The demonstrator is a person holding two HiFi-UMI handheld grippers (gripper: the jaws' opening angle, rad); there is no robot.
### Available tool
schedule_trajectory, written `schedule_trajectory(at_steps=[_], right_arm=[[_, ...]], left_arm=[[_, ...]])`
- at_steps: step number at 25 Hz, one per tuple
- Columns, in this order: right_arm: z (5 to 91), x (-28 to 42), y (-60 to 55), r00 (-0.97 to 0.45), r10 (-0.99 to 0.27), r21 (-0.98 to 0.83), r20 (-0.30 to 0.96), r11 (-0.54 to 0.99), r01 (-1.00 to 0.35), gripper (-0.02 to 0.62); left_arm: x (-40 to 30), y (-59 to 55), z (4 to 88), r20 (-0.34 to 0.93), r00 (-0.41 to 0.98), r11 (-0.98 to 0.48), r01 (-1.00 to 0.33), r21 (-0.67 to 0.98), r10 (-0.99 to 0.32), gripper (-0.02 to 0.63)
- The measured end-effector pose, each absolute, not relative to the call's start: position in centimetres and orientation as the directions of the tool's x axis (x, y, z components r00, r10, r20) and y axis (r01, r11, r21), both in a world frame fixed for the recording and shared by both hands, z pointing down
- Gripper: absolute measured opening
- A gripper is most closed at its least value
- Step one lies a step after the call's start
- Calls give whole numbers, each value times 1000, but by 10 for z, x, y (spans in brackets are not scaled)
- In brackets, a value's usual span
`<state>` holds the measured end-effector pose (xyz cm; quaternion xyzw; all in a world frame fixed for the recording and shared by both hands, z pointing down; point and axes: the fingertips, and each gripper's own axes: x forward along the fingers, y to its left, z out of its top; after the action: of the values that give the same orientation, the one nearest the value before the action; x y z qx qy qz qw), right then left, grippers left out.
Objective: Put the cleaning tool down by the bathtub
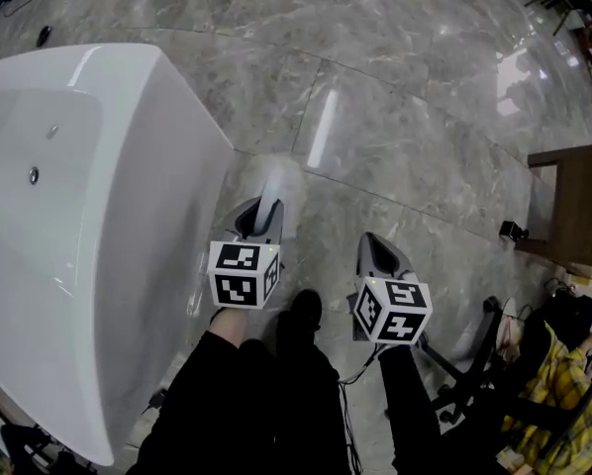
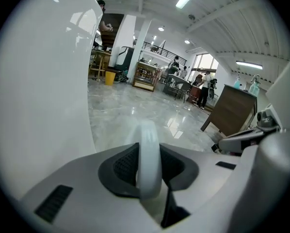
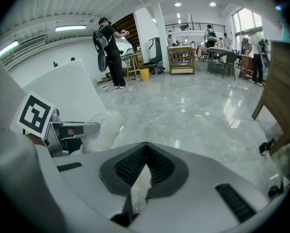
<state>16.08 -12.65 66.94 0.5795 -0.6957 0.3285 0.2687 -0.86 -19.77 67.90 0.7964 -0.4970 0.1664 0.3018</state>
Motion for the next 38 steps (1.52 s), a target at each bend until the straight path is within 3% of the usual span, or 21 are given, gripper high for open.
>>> schedule_trajectory(at_steps=[15, 38], right_arm=[[769, 159, -157, -266, -638, -184, 722, 193, -964, 0], [884, 102, -218, -293, -583, -139, 758, 294, -945, 0]], left_arm=[[-8, -216, 798, 568, 431, -301, -901, 312, -701, 95], [-9, -239, 900, 617, 413, -323, -911, 258, -670, 95]])
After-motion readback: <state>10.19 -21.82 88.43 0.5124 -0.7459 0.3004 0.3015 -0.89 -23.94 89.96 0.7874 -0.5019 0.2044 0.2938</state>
